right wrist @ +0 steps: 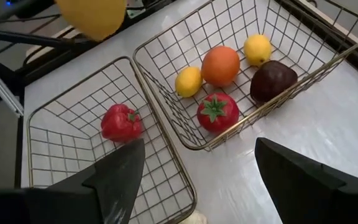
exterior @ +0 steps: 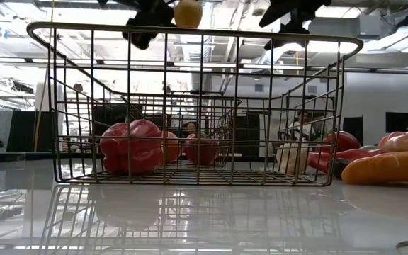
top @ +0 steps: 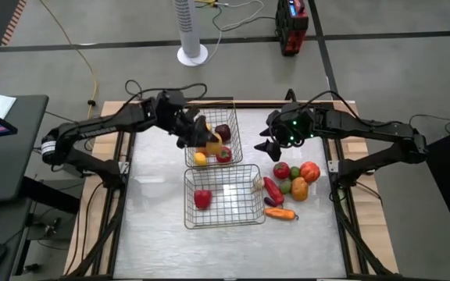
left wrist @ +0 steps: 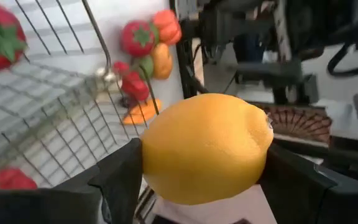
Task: Sort produce into baskets
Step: Put the yellow lemon into the top wire basket, then put the red tomato into the top wire basket
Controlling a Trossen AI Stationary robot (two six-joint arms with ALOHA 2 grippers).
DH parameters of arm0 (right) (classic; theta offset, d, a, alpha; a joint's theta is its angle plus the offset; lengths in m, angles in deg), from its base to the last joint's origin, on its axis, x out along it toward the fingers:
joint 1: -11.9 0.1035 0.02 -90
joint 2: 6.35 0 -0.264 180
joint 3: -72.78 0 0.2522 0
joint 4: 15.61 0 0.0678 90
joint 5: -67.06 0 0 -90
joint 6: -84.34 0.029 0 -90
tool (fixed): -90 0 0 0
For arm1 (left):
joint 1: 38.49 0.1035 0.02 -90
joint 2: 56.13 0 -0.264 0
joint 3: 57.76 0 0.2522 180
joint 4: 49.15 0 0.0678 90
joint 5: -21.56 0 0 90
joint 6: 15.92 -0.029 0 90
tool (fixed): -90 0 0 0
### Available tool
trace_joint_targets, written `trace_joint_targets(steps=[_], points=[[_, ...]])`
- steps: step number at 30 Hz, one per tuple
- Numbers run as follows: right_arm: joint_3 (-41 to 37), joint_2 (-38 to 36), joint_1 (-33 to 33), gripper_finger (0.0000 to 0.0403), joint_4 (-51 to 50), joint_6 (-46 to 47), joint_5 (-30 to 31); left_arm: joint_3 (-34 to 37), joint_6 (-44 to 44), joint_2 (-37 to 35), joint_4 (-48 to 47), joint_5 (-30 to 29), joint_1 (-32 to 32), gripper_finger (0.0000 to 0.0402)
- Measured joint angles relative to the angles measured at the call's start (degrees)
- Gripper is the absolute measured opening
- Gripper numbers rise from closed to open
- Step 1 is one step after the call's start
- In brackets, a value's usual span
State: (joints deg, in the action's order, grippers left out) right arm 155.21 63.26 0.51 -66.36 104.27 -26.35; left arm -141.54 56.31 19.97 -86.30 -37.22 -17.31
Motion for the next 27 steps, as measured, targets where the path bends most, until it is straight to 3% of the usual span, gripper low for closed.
trace_joint_targets(steps=[7, 14, 21, 27], points=[[0.0, 0.0, 0.0, 0.0331, -0.1, -0.2, 0.2, 0.0, -8.0, 0.0, -6.1, -5.5, 3.1, 0.0266], [0.0, 0.0, -0.8, 0.0331, -1.1, -0.5, 0.8, 0.0, -17.8, 2.1, -11.0, -13.5, 2.9, 0.0303], [0.0, 0.0, -0.7, 0.0331, -6.2, -0.9, 0.5, 0.1, -24.2, 6.7, -11.2, -10.3, 2.5, 0.0345], [0.0, 1.5, -0.6, 0.0331, -14.6, -1.4, 0.3, 0.1, -28.8, 5.5, -8.8, -11.1, 2.7, 0.0362]])
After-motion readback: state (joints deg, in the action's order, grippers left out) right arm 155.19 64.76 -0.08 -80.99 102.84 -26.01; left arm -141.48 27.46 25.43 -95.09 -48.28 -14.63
